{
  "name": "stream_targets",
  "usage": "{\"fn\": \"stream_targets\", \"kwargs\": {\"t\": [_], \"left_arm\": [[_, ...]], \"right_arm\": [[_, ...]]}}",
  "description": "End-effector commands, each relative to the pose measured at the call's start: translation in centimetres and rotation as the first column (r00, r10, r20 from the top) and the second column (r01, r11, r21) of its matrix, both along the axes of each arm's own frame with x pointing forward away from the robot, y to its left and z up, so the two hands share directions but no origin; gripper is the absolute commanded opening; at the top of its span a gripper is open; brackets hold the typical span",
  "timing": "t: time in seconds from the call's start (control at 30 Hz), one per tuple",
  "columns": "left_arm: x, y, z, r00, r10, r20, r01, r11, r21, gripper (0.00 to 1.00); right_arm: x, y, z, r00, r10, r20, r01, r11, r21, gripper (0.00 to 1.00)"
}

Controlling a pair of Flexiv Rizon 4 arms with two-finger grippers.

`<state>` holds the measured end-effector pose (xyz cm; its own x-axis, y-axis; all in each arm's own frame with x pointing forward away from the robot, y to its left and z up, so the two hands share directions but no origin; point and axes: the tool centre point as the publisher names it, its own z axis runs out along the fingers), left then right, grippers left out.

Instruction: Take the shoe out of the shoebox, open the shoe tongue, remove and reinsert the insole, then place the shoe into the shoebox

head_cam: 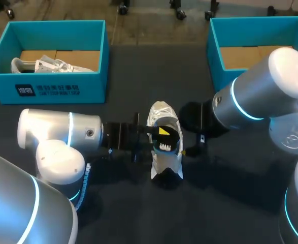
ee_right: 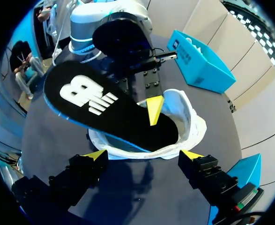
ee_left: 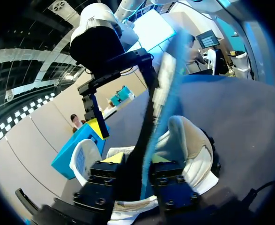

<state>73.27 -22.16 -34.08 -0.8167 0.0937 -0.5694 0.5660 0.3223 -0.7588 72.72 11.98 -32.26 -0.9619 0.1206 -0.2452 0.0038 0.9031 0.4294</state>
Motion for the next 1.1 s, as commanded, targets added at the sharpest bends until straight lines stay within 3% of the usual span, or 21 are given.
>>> {"fn": "stream_targets", "kwargs": {"t": [0.03,0.23,0.27,0.33,0.4,0.43,0.77,1.1], "left_arm": [[-0.8,0.6,0.7,1.0,-0.003,-0.005,0.003,1.0,-0.002,0.38],[-1.8,0.6,1.0,1.0,-0.013,-0.01,0.013,1.0,-0.005,0.35],[-2.1,0.6,1.0,1.0,-0.017,-0.008,0.017,1.0,-0.003,0.22],[-2.3,0.5,0.8,1.0,-0.017,-0.023,0.017,1.0,0.01,0.13],[-2.3,0.3,0.4,0.999,-0.018,-0.031,0.019,1.0,0.021,0.09],[-2.2,0.1,0.1,0.999,-0.021,-0.024,0.021,1.0,0.022,0.0],[-0.4,-0.4,-1.2,1.0,-0.005,0.007,0.005,1.0,-0.005,0.0],[1.1,-0.5,-2.9,1.0,0.027,0.014,-0.027,0.999,0.033,0.0]], "right_arm": [[-0.1,-0.1,0.0,1.0,0.0,0.001,0.0,1.0,0.001,1.0],[-0.1,-0.1,0.0,1.0,0.0,0.001,0.0,1.0,0.001,1.0],[-0.1,-0.1,0.0,1.0,0.0,0.001,0.0,1.0,0.001,1.0],[-0.1,-0.1,0.0,1.0,0.0,0.001,0.0,1.0,0.001,1.0],[-0.1,-0.1,0.0,1.0,0.0,0.001,0.0,1.0,0.001,1.0],[-0.1,-0.1,0.0,1.0,0.0,0.001,0.0,1.0,0.001,1.0],[-0.1,-0.1,0.0,1.0,0.0,0.001,0.0,1.0,0.001,1.0],[-0.1,-0.1,0.0,1.0,0.0,0.001,0.0,1.0,0.001,1.0]]}}
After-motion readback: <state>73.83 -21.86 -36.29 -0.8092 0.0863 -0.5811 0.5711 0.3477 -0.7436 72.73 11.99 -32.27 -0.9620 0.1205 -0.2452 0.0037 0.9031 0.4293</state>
